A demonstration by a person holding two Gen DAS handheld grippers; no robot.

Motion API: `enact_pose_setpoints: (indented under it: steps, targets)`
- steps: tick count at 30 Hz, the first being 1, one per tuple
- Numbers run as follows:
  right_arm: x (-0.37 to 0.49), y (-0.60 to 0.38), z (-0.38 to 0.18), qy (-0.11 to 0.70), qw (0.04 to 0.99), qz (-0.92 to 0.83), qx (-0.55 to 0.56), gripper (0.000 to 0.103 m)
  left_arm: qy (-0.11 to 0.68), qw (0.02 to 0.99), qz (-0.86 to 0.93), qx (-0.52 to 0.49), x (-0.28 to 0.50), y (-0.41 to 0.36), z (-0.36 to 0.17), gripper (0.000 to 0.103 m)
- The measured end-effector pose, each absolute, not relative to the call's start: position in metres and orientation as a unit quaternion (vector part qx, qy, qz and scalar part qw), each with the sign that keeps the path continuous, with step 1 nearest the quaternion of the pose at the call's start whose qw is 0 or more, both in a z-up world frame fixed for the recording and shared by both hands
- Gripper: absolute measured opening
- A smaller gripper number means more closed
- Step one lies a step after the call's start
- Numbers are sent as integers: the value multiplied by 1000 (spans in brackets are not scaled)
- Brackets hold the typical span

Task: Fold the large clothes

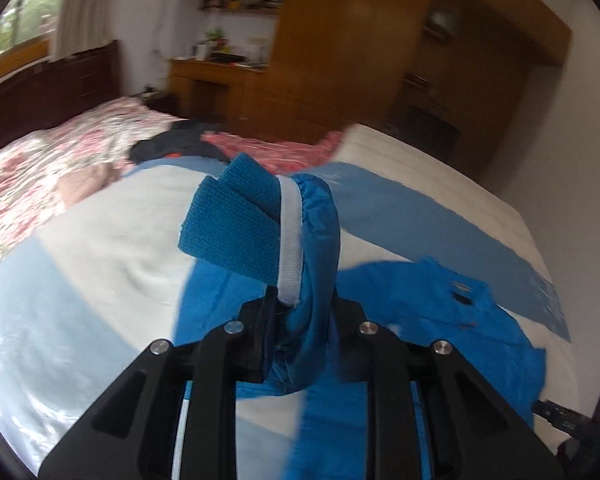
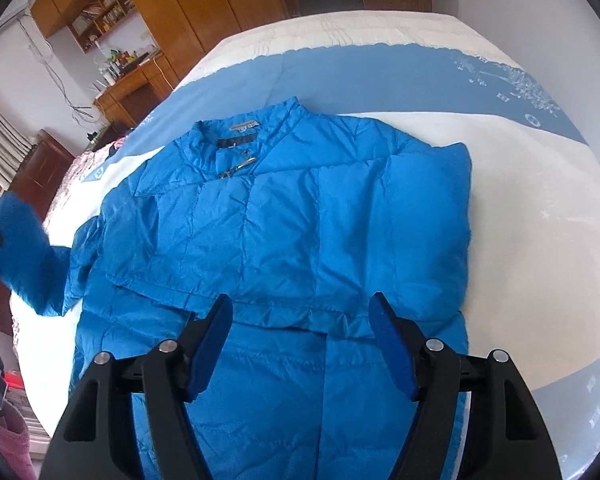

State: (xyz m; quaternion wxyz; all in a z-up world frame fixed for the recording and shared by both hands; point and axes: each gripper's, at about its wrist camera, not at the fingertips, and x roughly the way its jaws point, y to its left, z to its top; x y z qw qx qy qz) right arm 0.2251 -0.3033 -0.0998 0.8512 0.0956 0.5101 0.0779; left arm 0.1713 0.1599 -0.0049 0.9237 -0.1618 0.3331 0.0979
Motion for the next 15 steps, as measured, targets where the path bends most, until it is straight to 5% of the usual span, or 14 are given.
enact_pose_setpoints:
  steps: [15]
  targets:
    - [213,-327,-124,529,840,52,112,71,476,872,-32,-107,250,-5,-119,20]
